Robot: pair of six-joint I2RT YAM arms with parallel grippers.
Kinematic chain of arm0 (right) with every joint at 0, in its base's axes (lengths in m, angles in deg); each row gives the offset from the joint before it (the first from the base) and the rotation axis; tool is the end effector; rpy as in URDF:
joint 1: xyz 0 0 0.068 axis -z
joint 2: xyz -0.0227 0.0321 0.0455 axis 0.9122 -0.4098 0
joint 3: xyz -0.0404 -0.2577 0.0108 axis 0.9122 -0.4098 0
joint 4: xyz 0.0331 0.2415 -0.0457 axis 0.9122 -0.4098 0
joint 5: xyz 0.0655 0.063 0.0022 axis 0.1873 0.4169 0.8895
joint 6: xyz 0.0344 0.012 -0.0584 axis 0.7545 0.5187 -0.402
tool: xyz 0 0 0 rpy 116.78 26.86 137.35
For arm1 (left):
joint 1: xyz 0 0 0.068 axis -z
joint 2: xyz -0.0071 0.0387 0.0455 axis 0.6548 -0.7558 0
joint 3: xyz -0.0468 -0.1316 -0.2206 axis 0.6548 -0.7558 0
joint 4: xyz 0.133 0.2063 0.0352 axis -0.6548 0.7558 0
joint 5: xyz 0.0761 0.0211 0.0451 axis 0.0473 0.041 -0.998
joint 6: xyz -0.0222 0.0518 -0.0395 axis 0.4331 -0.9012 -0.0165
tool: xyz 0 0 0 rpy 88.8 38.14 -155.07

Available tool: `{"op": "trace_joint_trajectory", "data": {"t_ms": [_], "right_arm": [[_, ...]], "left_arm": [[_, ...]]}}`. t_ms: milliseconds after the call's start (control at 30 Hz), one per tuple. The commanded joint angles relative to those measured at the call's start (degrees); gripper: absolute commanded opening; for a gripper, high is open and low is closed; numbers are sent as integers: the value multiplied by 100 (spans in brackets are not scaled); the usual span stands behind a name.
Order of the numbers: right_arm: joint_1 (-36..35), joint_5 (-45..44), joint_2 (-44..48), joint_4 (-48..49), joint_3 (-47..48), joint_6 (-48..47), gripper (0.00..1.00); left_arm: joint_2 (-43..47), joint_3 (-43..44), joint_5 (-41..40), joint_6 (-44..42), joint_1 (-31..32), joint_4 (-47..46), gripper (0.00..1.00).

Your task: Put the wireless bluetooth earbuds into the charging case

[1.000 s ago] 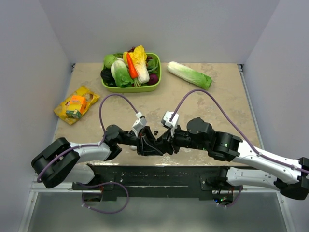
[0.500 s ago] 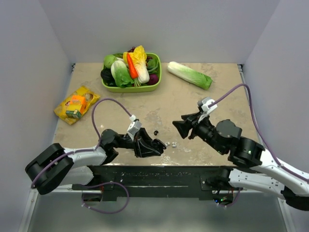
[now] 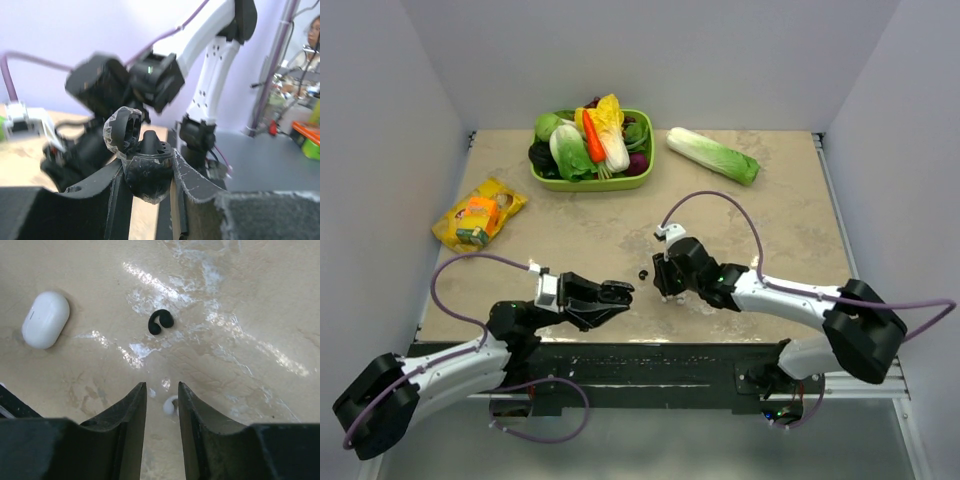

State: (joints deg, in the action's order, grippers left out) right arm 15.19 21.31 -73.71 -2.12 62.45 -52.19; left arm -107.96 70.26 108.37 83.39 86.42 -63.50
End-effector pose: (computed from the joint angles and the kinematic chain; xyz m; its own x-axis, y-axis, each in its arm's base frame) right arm 0.1819 0.2108 0.1835 -0.6475 -0.2034 -0.7345 -0.5016 0.8393 0.2098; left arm 0.0904 -0.1360 0.2400 -0.1353 -0.4214 -0.8967 0.9843 0.0462 -0.1702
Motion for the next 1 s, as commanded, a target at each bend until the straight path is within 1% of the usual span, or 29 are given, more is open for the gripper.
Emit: {"op": "trace_joint_trajectory", "data": {"t_ms": [0,67,200,233,433,600,733,967], "right_arm": [[-1,418,-519,1033,389,88,32],[-2,463,-843,1131,511,79,28],[7,358,-1345,1122,722,96,23],[-1,323,-1434,1122,775,105,19],[-2,191,-1803,1078,855,184,11],[-1,208,-1935,1096,899,149,8],[7,50,-2050,1095,864,184,9],[306,-152,-2050,1245,697,351,10]], "left_arm": [[411,-276,-690,-505,19,-1690,0],[464,-285,-682,-461,19,-1707,0],[376,-303,-691,-356,27,-1918,0],[341,-303,-691,-338,27,-1962,0],[297,-452,-664,-285,45,-2024,0],[280,-443,-664,-320,63,-1980,0],[227,-443,-655,-311,71,-1980,0],[174,-435,-656,-285,80,-1980,0]]}}
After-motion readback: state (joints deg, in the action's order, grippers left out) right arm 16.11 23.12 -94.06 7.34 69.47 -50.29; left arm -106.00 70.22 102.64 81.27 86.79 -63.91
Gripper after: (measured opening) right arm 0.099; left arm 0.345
